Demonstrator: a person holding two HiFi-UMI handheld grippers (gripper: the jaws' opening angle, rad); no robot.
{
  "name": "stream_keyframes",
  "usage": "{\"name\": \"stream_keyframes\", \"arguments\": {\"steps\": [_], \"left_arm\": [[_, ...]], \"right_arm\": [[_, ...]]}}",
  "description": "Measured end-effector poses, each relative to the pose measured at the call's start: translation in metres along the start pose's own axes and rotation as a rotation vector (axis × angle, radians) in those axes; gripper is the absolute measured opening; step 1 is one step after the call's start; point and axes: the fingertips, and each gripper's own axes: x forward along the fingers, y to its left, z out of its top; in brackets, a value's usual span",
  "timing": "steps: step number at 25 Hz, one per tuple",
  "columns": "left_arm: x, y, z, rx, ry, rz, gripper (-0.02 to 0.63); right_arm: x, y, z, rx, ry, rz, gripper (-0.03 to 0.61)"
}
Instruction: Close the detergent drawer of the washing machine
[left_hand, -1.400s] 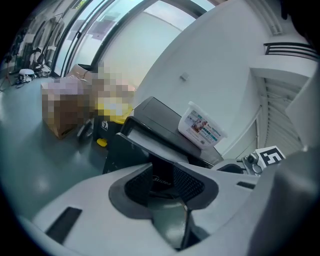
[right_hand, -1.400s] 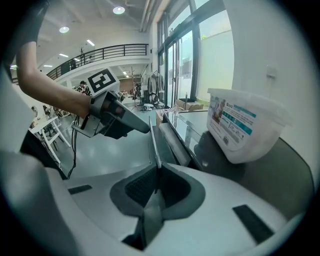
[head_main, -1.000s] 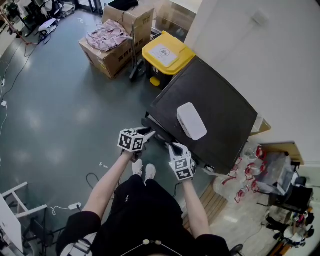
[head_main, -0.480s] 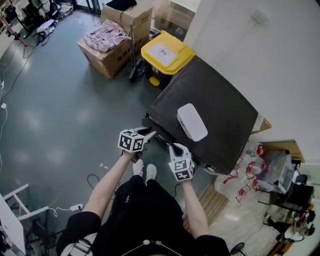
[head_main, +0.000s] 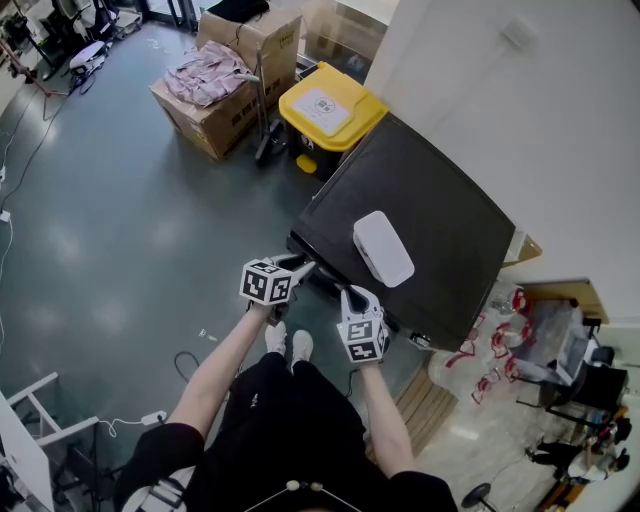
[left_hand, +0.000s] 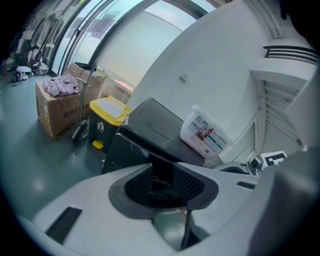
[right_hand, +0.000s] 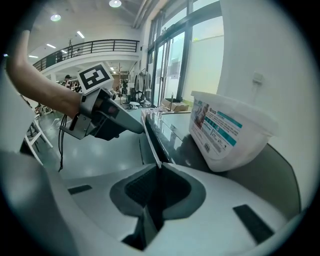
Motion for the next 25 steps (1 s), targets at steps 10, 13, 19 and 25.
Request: {"name": "stream_keyframes", "arguments": {"steps": [10, 13, 19, 25], "left_arm": [[0.001, -0.001, 0.001, -0.002, -0.006, -0.008, 0.127], [0.0, 0.0, 0.001, -0.004, -0.006, -0.007, 0.127], [0.0, -0.001, 0.002, -0.007, -0.007, -0.011, 0.127], [0.001, -0.001, 0.001, -0.011, -0.004, -0.006, 0.127]], "right_arm": [[-0.001, 0.0, 0.0, -0.017, 0.007, -0.084, 0.04], [-0.001, 0.0, 0.002, -0.056, 0.022, -0.122, 0.045], [-0.009, 0.002, 0.015, -0.163, -0.028, -0.179, 0.07], [0.001, -0.004, 0.015, -0.194, 0.021, -0.139, 0.135]]}}
